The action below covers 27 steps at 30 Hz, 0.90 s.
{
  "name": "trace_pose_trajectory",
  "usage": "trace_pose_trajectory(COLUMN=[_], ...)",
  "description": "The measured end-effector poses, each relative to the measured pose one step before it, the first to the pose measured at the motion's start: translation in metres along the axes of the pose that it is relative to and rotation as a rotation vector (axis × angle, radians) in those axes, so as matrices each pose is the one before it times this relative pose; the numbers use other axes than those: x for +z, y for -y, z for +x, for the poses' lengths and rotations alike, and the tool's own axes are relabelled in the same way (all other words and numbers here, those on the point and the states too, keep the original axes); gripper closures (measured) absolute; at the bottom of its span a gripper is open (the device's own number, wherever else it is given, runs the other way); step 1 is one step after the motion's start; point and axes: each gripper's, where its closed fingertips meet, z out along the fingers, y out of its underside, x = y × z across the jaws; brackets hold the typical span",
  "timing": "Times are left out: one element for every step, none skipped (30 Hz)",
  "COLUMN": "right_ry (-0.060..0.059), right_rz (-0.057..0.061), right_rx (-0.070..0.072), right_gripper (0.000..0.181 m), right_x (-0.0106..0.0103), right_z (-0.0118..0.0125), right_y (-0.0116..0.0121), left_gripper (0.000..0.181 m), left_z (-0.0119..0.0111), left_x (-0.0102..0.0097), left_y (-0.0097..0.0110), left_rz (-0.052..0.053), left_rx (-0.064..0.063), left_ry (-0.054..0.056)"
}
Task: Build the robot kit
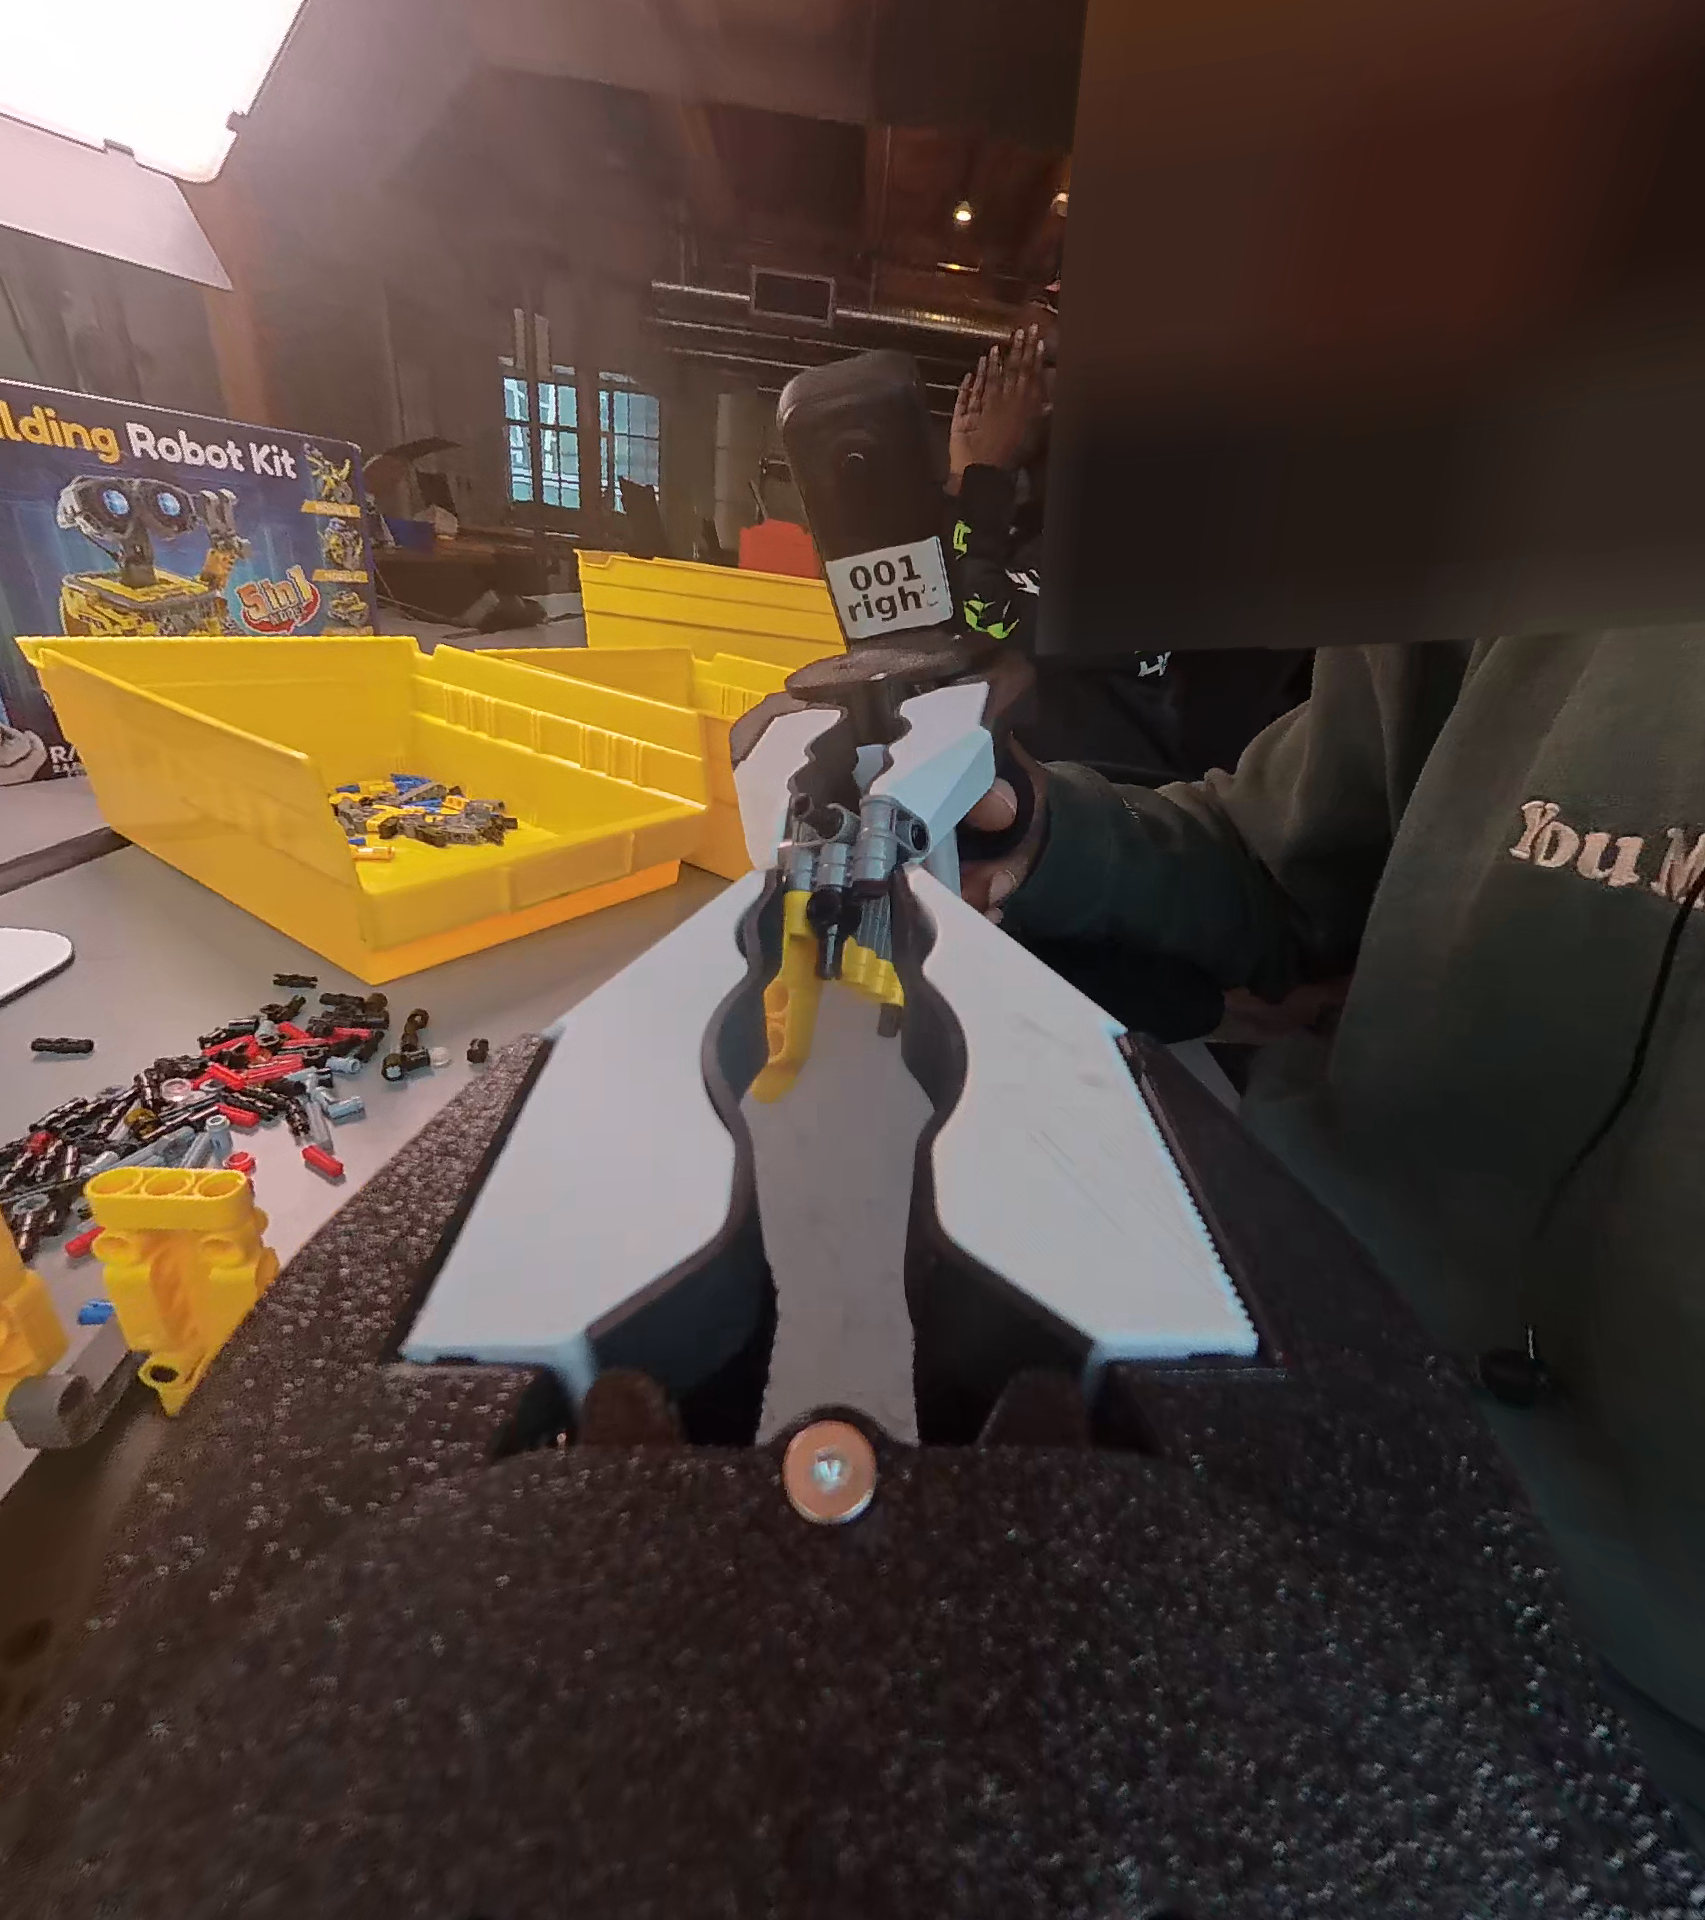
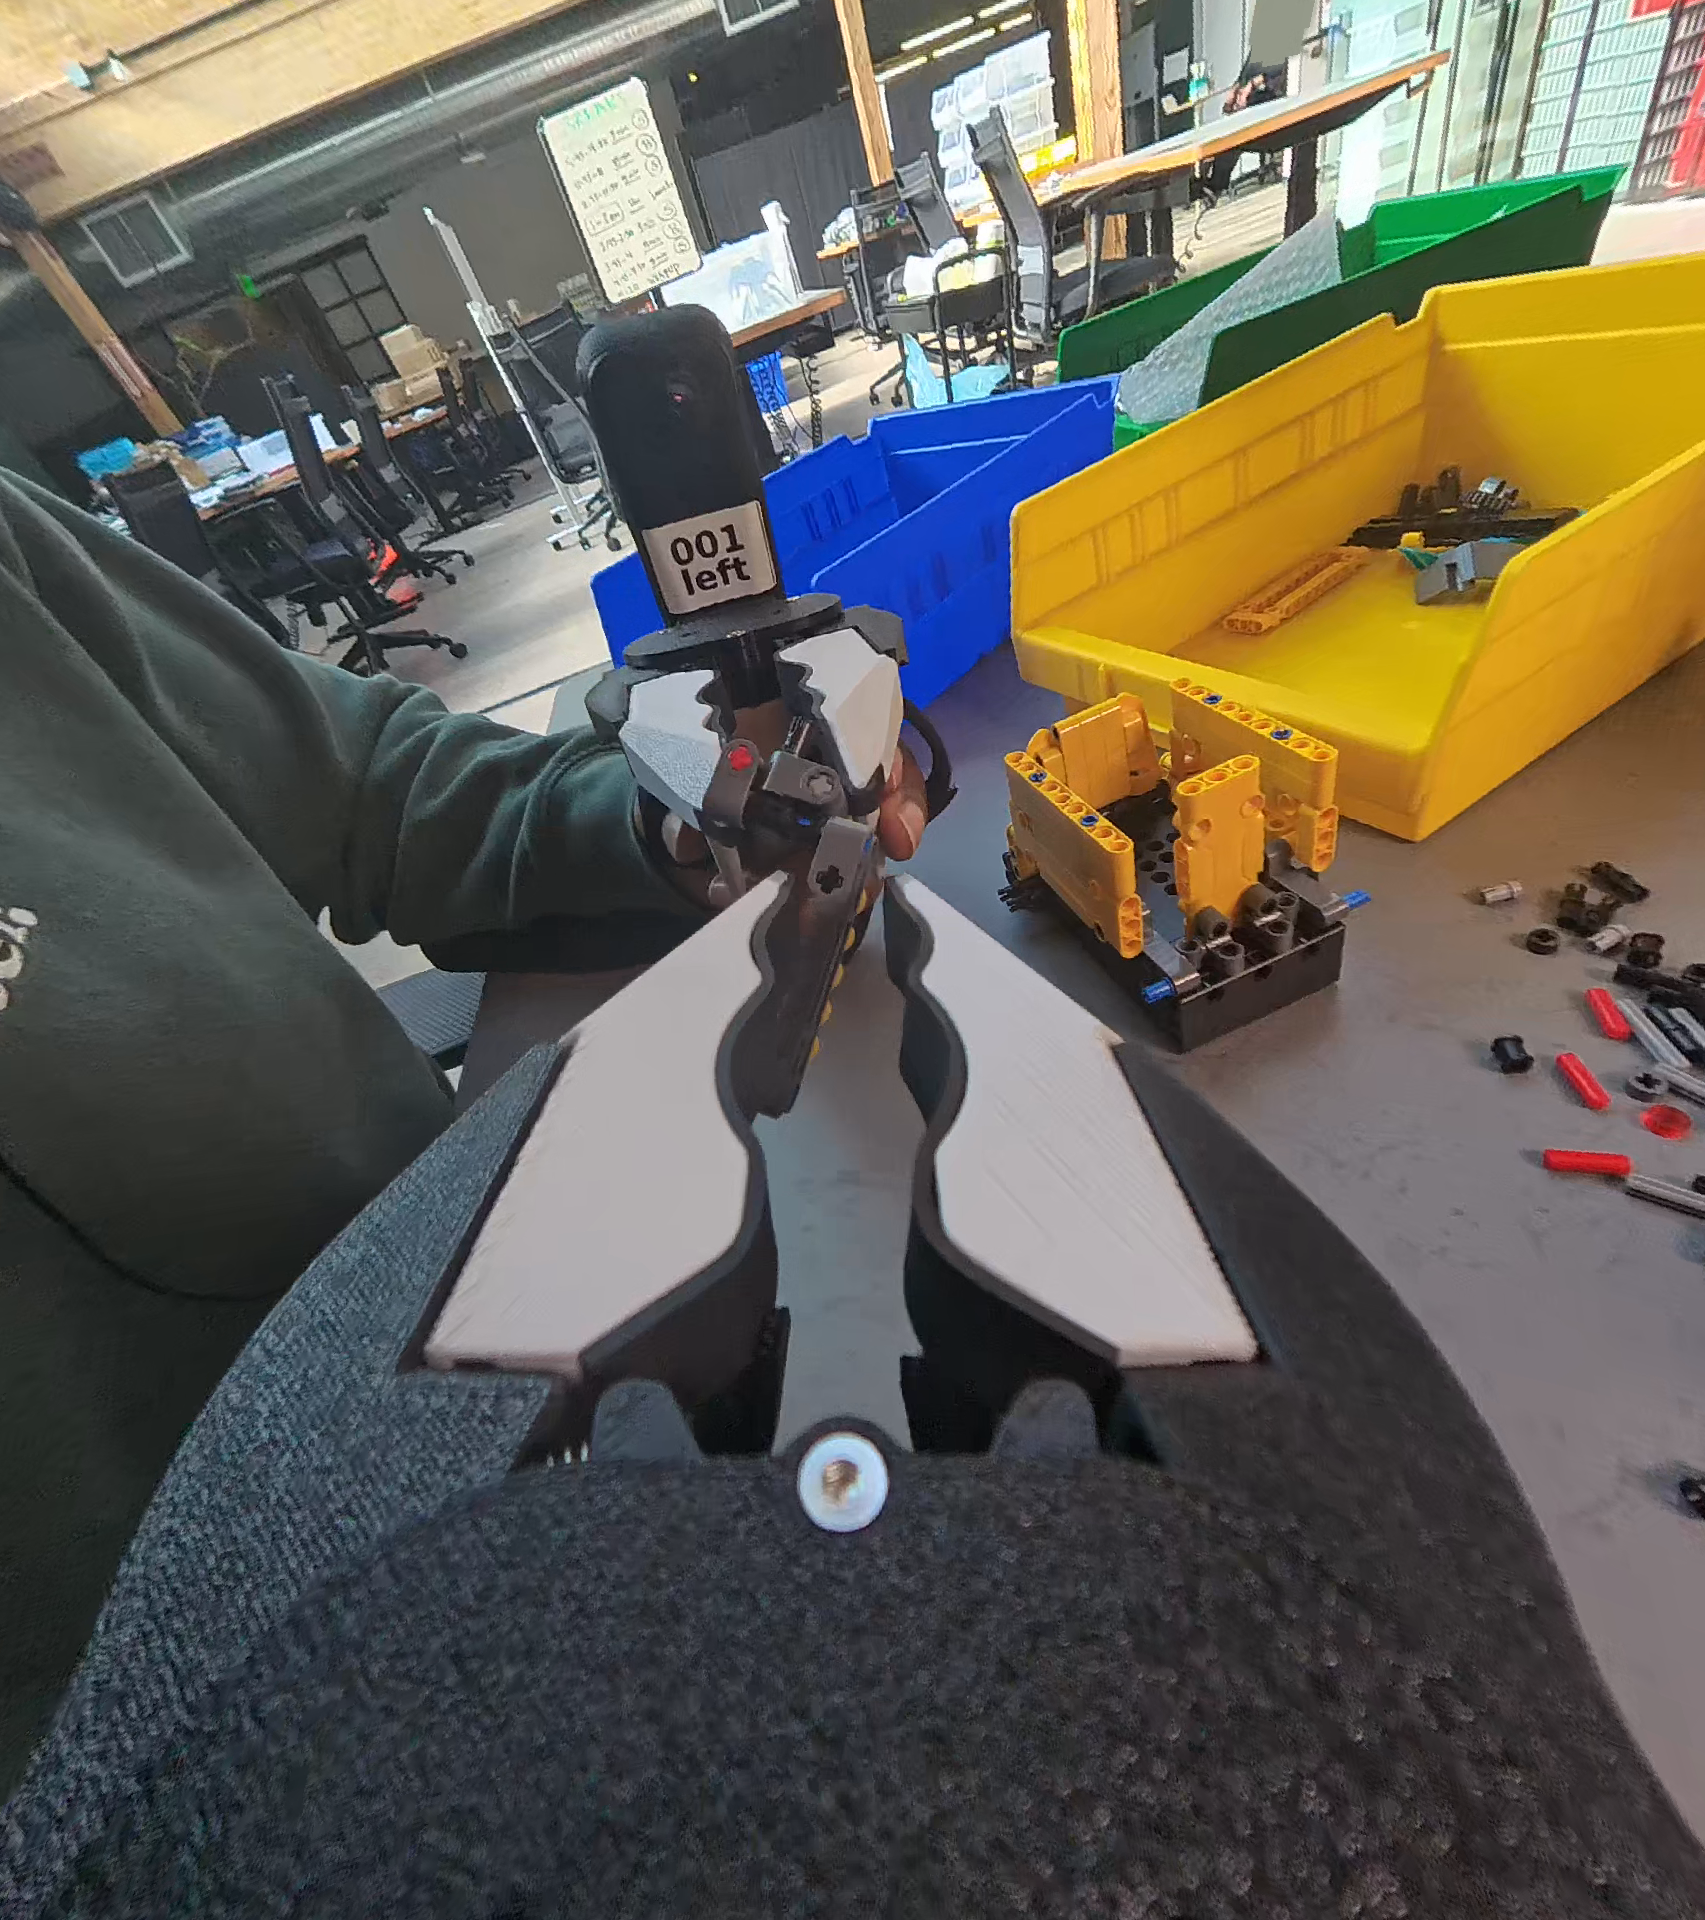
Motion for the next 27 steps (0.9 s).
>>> trace_pose_trajectory(right_ry=[0.0010,-0.0086,-0.0219,-0.0194,-0.0155,-0.0115,-0.0099,-0.0104,-0.0120,-0.0095,-0.0076,-0.0072,-0.0049,-0.0048,-0.0057,-0.0028,0.0002,0.0002,0.0032,0.0083,0.0082,0.0031,0.0081,0.0125,0.0071,0.0031,0.0027], right_rz=[-0.0006,0.0019,0.0098,-0.0043,-0.0152,-0.0120,-0.0100,-0.0087,-0.0088,-0.0069,-0.0108,-0.0104,-0.0075,-0.0072,-0.0091,-0.0117,-0.0134,-0.0084,-0.0107,-0.0058,-0.0044,-0.0094,-0.0143,-0.0138,-0.0160,-0.0154,-0.0097], right_rx=[-0.0102,-0.0032,-0.0184,-0.0214,-0.0195,-0.0151,-0.0129,-0.0213,-0.0248,-0.0295,-0.0300,-0.0265,-0.0262,-0.0280,-0.0286,-0.0301,-0.0277,-0.0244,-0.0247,-0.0261,-0.0288,-0.0283,-0.0234,-0.0069,-0.0022,-0.0065,-0.0045], right_gripper=[0.167,0.170,0.172,0.173,0.173,0.173,0.174,0.174,0.174,0.175,0.175,0.175,0.175,0.175,0.175,0.175,0.175,0.175,0.175,0.175,0.175,0.175,0.175,0.175,0.175,0.175,0.175], right_x=[0.00108,0.00080,-0.00039,-0.00069,-0.00037,-0.00058,-0.00032,-0.00051,-0.00053,-0.00044,-0.00045,-0.00029,-0.00025,-0.00021,-0.00001,0.00006,0.00034,0.00035,0.00032,0.00014,0.00002,0.00034,0.00092,0.00106,0.00119,0.00106,0.00077], right_z=[-0.00169,-0.00044,0.00139,0.00149,0.00139,0.00106,0.00064,0.00040,0.00036,-0.00016,-0.00037,-0.00020,-0.00048,-0.00057,-0.00042,-0.00069,-0.00101,-0.00086,-0.00116,-0.00173,-0.00197,-0.00156,-0.00224,-0.00239,-0.00144,-0.00095,-0.00097], right_y=[0.00026,0.00099,0.00209,0.00046,-0.00112,-0.00090,-0.00069,-0.00058,-0.00050,-0.00002,-0.00080,-0.00088,-0.00075,-0.00092,-0.00119,-0.00169,-0.00206,-0.00152,-0.00196,-0.00130,-0.00083,-0.00146,-0.00269,-0.00260,-0.00289,-0.00275,-0.00158], left_gripper=[0.162,0.162,0.162,0.161,0.161,0.161,0.160,0.160,0.159,0.158,0.158,0.158,0.157,0.157,0.156,0.156,0.156,0.156,0.156,0.155,0.155,0.155,0.156,0.156,0.157,0.157,0.157], left_z=[0.00011,0.00010,-0.00019,-0.00065,-0.00057,-0.00023,-0.00025,0.00038,0.00063,0.00085,0.00091,0.00056,0.00082,0.00067,0.00043,0.00052,0.00055,0.00033,0.00044,0.00128,0.00202,0.00176,0.00179,0.00208,0.00095,0.00012,0.00032], left_x=[0.00060,0.00052,0.00016,0.00027,0.00053,0.00047,0.00035,0.00038,0.00040,0.00053,0.00033,0.00014,-0.00003,-0.00019,-0.00031,-0.00008,-0.00002,0.00016,0.00033,0.00054,0.00087,0.00127,0.00136,0.00129,0.00117,0.00101,0.00105], left_y=[0.00070,0.00041,0.00053,-0.00058,-0.00155,-0.00147,-0.00141,-0.00157,-0.00170,-0.00176,-0.00151,-0.00159,-0.00154,-0.00168,-0.00220,-0.00292,-0.00333,-0.00325,-0.00270,-0.00233,-0.00259,-0.00337,-0.00385,-0.00389,-0.00370,-0.00345,-0.00266], left_rz=[0.0066,0.0050,0.0052,-0.0047,-0.0110,-0.0110,-0.0108,-0.0114,-0.0126,-0.0129,-0.0120,-0.0130,-0.0137,-0.0152,-0.0211,-0.0275,-0.0329,-0.0347,-0.0310,-0.0270,-0.0254,-0.0271,-0.0296,-0.0281,-0.0261,-0.0238,-0.0210], left_rx=[0.0025,-0.0008,-0.0034,-0.0038,-0.0051,-0.0043,-0.0027,0.0006,0.0045,0.0069,0.0075,0.0075,0.0064,0.0044,0.0064,0.0131,0.0204,0.0242,0.0231,0.0172,0.0105,0.0075,0.0075,0.0058,0.0074,0.0149,0.0181], left_ry=[-0.0015,-0.0030,-0.0021,0.0025,0.0023,0.0019,0.0014,-0.0003,-0.0010,-0.0015,-0.0017,-0.0006,-0.0032,-0.0046,-0.0034,-0.0020,-0.0006,0.0029,0.0031,-0.0021,-0.0075,-0.0067,-0.0070,-0.0093,-0.0026,0.0046,0.0054])
